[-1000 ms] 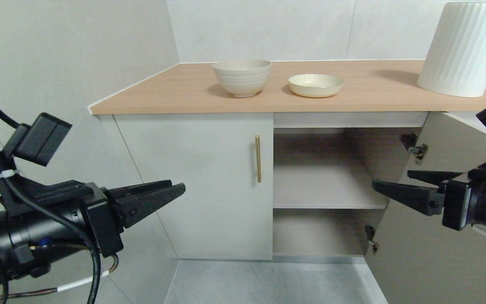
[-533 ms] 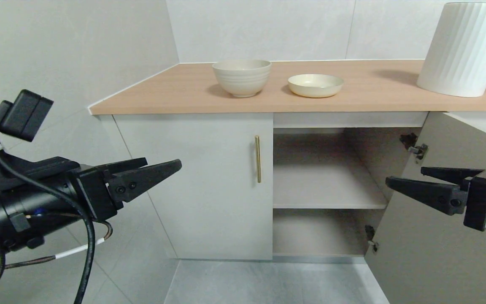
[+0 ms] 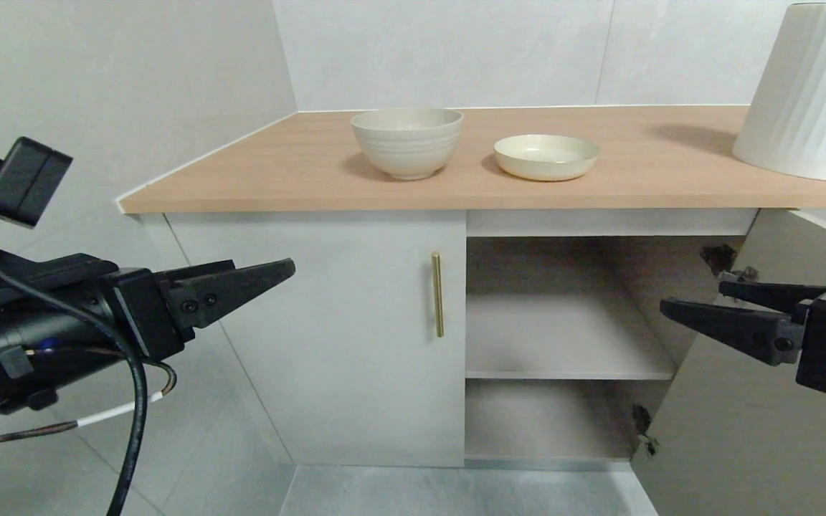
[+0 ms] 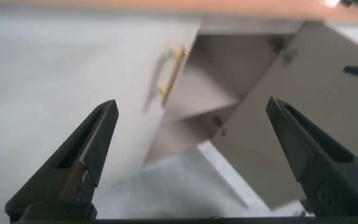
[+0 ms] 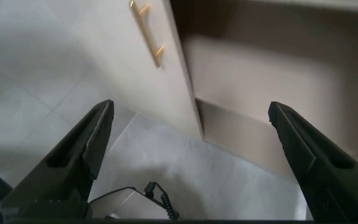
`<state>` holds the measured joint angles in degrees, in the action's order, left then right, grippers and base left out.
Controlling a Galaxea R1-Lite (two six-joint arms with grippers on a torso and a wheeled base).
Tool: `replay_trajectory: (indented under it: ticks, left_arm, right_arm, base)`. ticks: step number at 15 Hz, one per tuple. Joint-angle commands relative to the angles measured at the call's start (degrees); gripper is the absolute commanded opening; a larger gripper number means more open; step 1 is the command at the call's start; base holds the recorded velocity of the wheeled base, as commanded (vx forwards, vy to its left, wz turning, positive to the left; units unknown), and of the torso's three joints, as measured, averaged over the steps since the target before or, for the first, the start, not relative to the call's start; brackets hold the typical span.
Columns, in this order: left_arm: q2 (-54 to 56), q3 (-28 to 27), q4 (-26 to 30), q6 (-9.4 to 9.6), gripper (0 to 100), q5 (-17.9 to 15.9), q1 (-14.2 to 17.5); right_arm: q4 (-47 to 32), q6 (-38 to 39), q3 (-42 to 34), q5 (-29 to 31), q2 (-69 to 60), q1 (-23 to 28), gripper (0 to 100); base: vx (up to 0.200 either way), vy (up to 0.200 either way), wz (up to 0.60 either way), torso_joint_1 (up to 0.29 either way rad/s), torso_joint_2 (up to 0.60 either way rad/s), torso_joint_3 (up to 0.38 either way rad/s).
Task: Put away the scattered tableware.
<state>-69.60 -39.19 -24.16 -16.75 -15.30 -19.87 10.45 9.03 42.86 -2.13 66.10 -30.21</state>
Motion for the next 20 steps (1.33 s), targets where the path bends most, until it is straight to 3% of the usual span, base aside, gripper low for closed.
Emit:
replay_trajectory:
  ticks: [1, 11, 20]
  left_arm:
    - [0.1, -0.1, -0.1, -0.04, 100, 0.0, 0.1]
    - [0.2, 0.0, -0.4, -0.21, 100, 0.0, 0.1]
    - [-1.3, -0.1, -0.4, -0.3, 100, -0.3, 0.1]
  right_arm:
    - [0.0, 0.0, -0.1, -0.2, -0.2, 0.0, 100]
    - [4.6, -0.2, -3.7, -0.3, -1.0, 0.0, 100]
    - [4.7, -0.2, -3.6, -0.2, 1.4, 0.4, 100]
  base:
    - [0.2, 0.0, 0.0, 0.002, 0.0, 0.002]
    - [0.02, 0.0, 0.0, 0.001, 0.0, 0.0]
    - [0.0, 0.0, 0.0, 0.107, -0.38, -0.285]
